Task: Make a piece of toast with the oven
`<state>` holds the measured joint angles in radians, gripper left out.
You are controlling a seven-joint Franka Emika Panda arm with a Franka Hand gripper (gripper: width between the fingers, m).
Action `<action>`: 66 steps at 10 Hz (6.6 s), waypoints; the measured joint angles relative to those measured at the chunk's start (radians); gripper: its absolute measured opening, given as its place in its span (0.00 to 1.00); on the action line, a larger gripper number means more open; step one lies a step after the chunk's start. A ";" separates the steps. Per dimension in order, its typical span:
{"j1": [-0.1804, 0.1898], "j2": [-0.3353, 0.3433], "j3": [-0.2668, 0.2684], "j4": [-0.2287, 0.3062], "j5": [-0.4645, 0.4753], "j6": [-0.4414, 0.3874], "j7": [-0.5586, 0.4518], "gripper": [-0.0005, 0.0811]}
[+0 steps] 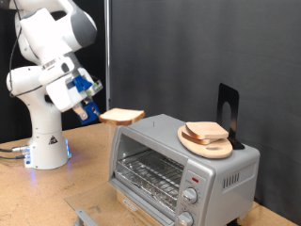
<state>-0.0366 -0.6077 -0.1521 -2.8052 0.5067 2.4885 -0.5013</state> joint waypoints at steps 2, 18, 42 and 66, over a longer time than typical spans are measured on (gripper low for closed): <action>0.000 0.059 -0.038 -0.016 0.018 0.084 -0.052 0.53; 0.068 0.351 -0.154 0.124 0.116 0.043 -0.507 0.53; 0.157 0.550 0.016 0.146 0.037 0.306 -0.477 0.53; 0.121 0.480 0.062 0.227 -0.451 0.121 -0.046 0.53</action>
<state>0.0841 -0.1273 -0.0899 -2.5784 0.0559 2.6090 -0.5471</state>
